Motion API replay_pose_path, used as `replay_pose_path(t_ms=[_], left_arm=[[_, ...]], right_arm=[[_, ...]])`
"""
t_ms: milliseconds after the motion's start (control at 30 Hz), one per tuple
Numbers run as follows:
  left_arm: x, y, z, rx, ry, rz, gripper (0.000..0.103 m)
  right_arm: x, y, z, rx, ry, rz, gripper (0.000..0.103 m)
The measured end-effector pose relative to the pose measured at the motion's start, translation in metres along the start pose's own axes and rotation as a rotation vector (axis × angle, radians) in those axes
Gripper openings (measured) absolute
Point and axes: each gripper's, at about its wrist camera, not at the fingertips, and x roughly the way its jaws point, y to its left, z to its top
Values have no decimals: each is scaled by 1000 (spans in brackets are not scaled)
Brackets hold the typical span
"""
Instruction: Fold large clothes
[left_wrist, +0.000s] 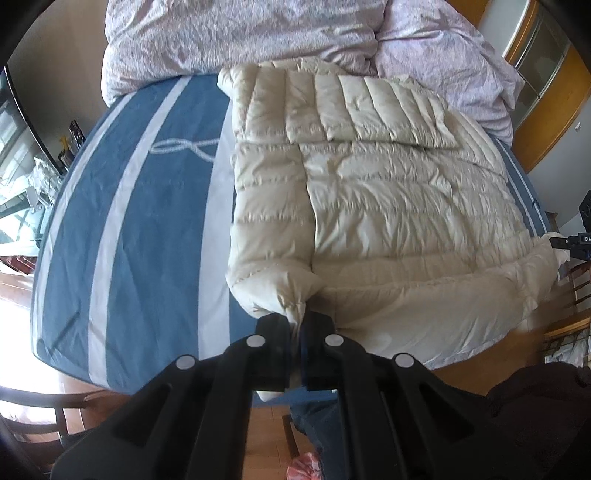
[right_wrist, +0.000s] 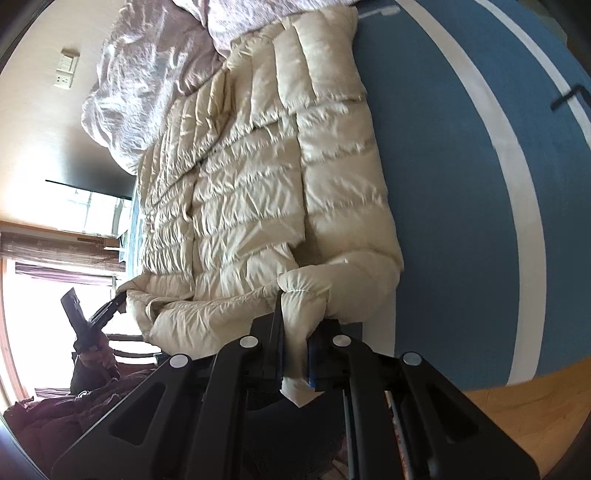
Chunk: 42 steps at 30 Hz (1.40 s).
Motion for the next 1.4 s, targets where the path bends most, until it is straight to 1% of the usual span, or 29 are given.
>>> replay_pose_path(t_ms=[233, 433, 700, 900, 1167, 1233, 1400], left_arm=[[0, 4, 36, -10, -49, 26, 4], [6, 6, 76, -28, -89, 52, 4], [15, 6, 143, -57, -162, 82, 4], [25, 6, 193, -92, -197, 106, 4], [54, 19, 249, -169, -204, 130, 4], [67, 23, 262, -188, -195, 136, 4], [101, 29, 284, -222, -161, 135, 5]], right_arm=[[-6, 6, 33, -22, -48, 10, 9], [-6, 8, 69, -33, -85, 9, 9], [1, 17, 124, -47, -135, -11, 9], [11, 25, 167, -43, -175, -42, 9], [17, 36, 231, -24, -277, -64, 9], [25, 37, 246, -10, -288, -76, 9], [55, 25, 280, 52, -275, -112, 9]])
